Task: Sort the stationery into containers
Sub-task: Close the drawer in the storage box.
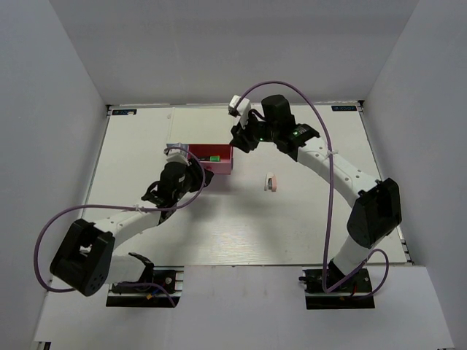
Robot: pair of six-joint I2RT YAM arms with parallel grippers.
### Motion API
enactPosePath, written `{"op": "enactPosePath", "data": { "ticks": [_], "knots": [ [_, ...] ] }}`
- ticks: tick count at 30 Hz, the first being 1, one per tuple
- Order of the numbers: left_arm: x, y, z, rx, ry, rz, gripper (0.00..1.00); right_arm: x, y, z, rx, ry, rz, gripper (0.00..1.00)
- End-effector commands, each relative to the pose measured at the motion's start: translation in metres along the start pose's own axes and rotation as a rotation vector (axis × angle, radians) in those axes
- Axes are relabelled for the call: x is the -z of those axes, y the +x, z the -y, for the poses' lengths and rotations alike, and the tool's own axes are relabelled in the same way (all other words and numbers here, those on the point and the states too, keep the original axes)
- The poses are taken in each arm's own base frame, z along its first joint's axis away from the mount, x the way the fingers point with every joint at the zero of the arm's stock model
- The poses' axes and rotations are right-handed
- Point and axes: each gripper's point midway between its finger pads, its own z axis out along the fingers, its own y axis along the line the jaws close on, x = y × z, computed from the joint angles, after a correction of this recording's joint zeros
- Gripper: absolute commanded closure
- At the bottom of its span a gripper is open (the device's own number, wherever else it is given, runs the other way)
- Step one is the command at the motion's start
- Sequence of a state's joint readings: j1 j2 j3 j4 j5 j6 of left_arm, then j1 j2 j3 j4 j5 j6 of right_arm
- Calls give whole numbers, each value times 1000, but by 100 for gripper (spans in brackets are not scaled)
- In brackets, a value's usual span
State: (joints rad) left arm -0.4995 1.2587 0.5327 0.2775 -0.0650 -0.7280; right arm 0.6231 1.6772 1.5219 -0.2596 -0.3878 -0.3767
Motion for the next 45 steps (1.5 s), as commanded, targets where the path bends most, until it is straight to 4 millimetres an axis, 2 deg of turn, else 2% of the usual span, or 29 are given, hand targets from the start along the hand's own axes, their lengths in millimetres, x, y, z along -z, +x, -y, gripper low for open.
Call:
{"op": "enactPosePath", "data": {
  "ticks": [1,4,5,6,8,14,19,28,30,32,39,43,45],
  "knots": [
    [-9,-22,19,-23,42,61,45,15,-19,6,33,35,54,52],
    [-18,-30,26,-31,50,71,44,17,-14,9,26,43,45,52],
    [-20,-28,23,-32,37,70,44,17,-13,10,24,44,45,52],
    [-20,-36,29,-30,53,88,44,17,-11,11,20,47,41,52],
    [-27,-34,26,-30,38,85,42,18,-9,12,19,50,38,52],
    [-43,-51,31,-44,26,119,41,24,4,16,-3,66,22,52],
    [-58,-51,31,-45,12,116,41,30,13,21,-25,85,10,52],
    [-69,-71,29,-28,-38,192,40,39,29,23,-52,100,-10,51],
    [-74,-69,25,-20,-53,190,40,41,32,25,-59,104,-14,51],
    [-78,-76,32,-18,-43,202,40,41,35,24,-66,102,-17,51],
    [-89,-73,30,-7,-49,194,40,49,46,21,-87,107,-28,51],
    [-89,-70,33,-8,-33,180,39,53,54,17,-103,104,-38,51],
    [-83,-61,34,-11,-6,147,39,57,56,17,-107,108,-39,49]
  ]
}}
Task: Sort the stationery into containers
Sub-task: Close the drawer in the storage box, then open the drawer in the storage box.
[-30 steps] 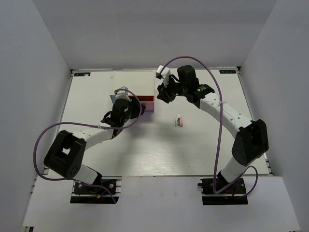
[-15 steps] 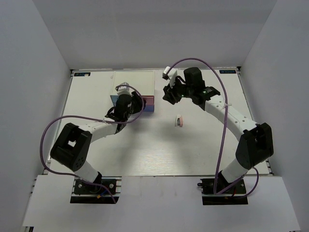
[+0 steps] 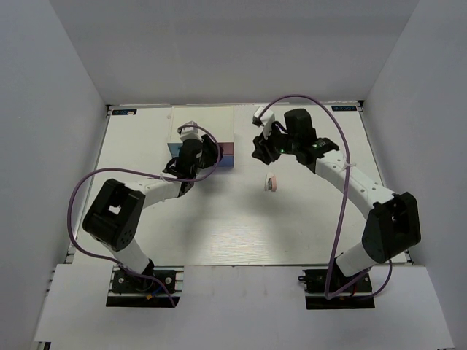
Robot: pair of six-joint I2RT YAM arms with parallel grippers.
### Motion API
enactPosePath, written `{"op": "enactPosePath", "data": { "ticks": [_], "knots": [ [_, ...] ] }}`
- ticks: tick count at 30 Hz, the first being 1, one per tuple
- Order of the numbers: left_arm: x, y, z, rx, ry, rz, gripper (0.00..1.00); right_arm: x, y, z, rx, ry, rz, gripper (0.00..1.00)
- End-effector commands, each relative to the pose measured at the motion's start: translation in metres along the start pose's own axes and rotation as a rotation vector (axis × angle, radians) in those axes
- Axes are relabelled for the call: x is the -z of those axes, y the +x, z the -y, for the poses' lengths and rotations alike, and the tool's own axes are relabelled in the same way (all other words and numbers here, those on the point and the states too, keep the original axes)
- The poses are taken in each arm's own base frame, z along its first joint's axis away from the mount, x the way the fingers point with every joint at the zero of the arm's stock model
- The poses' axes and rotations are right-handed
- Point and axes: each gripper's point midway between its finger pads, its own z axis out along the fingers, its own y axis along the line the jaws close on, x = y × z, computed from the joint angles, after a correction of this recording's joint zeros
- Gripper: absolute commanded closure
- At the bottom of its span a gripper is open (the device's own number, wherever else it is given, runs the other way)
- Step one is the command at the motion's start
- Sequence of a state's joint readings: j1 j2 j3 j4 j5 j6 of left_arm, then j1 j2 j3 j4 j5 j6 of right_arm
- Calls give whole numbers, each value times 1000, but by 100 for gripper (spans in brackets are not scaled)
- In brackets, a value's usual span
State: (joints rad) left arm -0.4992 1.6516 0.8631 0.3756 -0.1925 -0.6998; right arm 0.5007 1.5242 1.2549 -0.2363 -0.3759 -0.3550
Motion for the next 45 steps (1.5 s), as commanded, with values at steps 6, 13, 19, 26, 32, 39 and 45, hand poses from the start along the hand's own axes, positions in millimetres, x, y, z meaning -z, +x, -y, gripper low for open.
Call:
{"op": "enactPosePath", "data": {
  "ticks": [6,13,19,26,32,39,45],
  "knots": [
    [52,15,11,6,139,-63,29,21,11,6,-35,77,23,10],
    [79,30,-26,101,72,-48,18,27,40,5,-144,71,-1,16],
    [61,29,-36,203,85,-57,32,29,51,3,-179,38,5,76],
    [45,24,-47,311,156,-35,40,37,60,11,-196,58,10,72],
    [26,11,-55,370,188,-18,44,38,66,17,-223,69,14,69],
    [6,9,-55,415,228,-37,52,38,66,24,-238,72,17,68],
    [-3,10,-59,427,224,-43,52,39,69,28,-247,79,12,68]
  ]
}}
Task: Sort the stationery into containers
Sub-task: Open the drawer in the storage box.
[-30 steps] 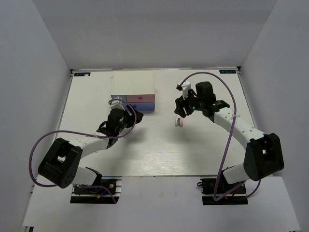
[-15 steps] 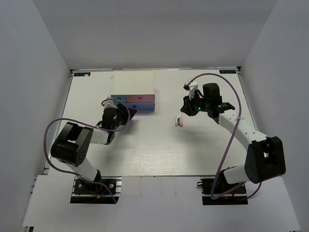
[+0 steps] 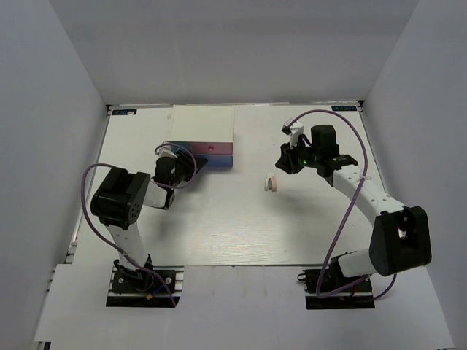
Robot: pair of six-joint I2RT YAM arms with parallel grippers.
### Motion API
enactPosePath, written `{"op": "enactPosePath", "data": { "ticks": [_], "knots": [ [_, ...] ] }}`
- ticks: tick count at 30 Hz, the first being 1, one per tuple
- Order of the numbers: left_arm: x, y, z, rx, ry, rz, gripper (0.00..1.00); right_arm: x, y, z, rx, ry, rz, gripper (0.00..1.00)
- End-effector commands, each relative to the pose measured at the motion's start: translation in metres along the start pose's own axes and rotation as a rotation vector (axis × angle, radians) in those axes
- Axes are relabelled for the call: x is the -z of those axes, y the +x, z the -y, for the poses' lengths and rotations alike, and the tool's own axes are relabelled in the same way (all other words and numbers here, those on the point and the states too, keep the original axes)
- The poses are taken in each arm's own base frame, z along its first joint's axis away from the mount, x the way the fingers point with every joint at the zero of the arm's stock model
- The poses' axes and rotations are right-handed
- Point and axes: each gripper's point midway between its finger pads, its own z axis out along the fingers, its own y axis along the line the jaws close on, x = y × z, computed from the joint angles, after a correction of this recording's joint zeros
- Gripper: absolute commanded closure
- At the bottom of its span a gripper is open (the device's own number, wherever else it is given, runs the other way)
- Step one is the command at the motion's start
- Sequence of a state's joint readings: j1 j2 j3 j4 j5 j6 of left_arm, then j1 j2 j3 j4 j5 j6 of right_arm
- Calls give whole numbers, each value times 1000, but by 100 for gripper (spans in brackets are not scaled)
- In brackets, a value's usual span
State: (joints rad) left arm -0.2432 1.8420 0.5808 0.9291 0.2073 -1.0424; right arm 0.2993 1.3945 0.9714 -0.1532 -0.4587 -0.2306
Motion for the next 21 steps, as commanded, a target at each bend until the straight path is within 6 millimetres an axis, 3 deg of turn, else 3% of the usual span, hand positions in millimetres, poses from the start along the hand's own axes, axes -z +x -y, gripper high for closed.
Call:
{"op": "enactPosePath", "data": {
  "ticks": [1,15,21],
  "knots": [
    [-5,-11,18,0,63,13,52,0,-13,3,7,-4,43,68],
    [-5,-14,-6,1,-65,74,54,-5,-17,8,-4,-19,43,68],
    [-5,-32,-11,-11,-121,158,57,-6,-16,7,-10,-23,38,68]
  ]
}}
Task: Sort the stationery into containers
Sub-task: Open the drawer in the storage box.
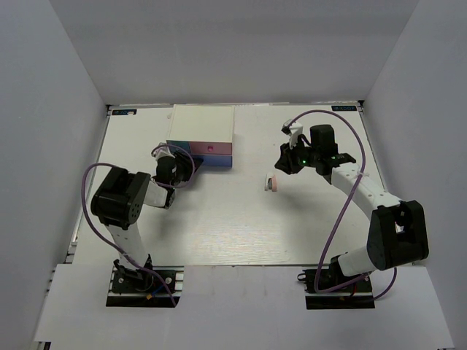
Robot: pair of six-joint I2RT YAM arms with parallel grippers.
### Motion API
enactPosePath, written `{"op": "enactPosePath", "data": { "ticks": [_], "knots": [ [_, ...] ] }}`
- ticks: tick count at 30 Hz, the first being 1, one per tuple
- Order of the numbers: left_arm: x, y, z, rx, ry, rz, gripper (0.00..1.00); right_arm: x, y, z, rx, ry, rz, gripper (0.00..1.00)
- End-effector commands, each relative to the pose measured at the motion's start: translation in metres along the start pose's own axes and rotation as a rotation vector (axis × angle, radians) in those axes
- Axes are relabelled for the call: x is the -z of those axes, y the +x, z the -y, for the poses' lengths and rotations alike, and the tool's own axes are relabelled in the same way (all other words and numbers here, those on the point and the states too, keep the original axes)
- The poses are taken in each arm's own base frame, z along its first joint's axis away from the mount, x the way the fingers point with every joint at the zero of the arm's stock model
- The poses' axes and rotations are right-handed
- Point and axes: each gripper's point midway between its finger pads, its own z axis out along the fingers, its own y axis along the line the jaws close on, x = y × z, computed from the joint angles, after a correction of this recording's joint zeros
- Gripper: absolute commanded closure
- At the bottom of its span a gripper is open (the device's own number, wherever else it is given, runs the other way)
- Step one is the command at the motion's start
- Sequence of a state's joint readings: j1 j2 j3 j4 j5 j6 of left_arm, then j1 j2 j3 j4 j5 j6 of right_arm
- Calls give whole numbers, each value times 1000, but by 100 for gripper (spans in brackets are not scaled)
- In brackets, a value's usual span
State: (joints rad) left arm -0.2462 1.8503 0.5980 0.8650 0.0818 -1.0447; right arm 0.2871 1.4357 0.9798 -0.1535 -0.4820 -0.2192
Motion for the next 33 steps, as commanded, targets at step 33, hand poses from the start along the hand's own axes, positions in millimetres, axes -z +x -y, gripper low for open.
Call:
{"op": "enactPosePath", "data": {
  "ticks": [33],
  "knots": [
    [-28,2,24,11,69,9,64,1,-24,5,26,-6,58,67]
  ]
}}
